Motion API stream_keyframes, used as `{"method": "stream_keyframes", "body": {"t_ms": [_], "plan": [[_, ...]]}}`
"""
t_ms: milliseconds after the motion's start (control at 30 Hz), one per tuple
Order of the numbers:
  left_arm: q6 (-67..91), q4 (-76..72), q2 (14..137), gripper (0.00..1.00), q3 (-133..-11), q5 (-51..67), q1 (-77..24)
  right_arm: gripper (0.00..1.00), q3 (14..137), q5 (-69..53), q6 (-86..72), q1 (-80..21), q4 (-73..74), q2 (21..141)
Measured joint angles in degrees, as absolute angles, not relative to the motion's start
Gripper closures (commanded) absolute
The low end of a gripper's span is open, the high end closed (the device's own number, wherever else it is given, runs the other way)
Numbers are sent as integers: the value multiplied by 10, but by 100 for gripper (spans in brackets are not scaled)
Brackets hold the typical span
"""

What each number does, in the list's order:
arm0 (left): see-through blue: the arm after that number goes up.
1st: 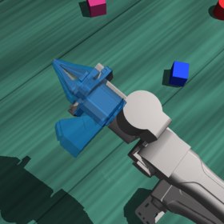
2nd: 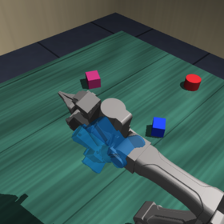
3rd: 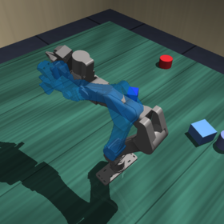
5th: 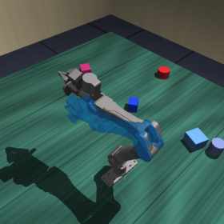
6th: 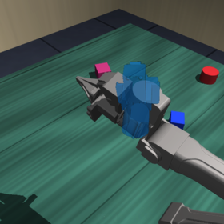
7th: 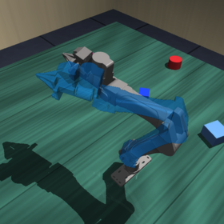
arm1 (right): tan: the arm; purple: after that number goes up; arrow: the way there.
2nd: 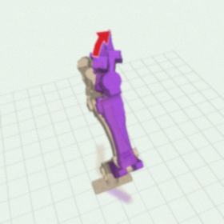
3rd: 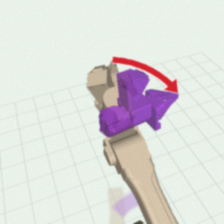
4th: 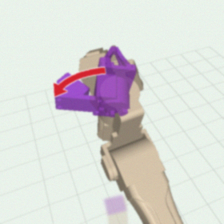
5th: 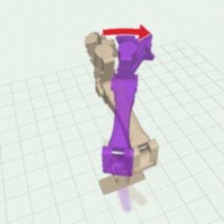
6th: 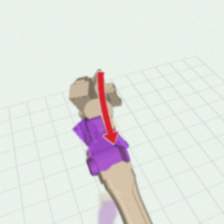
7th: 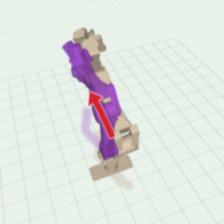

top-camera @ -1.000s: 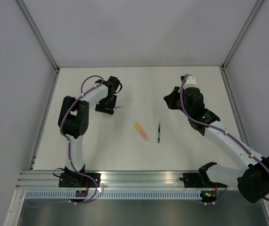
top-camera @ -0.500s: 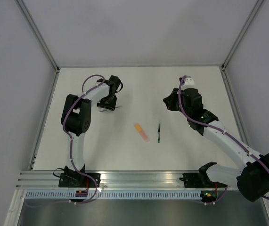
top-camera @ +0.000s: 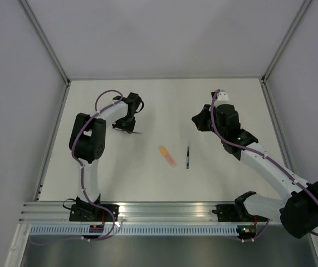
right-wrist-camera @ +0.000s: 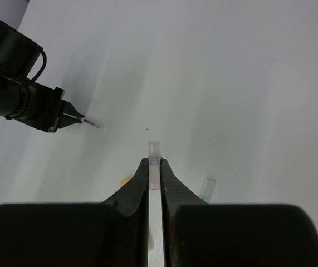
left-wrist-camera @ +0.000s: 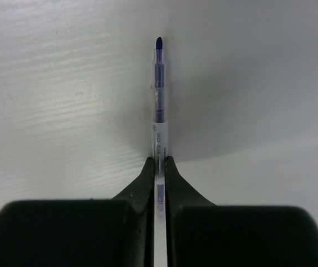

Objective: Insert the pens into the pen caps

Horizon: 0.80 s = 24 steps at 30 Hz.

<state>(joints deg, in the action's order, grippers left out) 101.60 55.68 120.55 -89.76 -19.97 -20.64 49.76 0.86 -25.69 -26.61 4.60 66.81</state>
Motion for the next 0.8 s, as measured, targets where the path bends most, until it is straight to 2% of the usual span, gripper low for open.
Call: {"method": "stream_keyframes", "body": {"t_ms": [300, 467, 800], "plan": [[769, 347, 1047, 98, -678, -174, -212, 100, 498, -34, -256, -266, 37, 668], [638, 249, 941, 98, -604, -153, -258, 100, 498, -43, -255, -266, 36, 668], [436, -14, 803, 98, -405, 77, -330, 100, 452, -135, -280, -266, -67, 668]]}}
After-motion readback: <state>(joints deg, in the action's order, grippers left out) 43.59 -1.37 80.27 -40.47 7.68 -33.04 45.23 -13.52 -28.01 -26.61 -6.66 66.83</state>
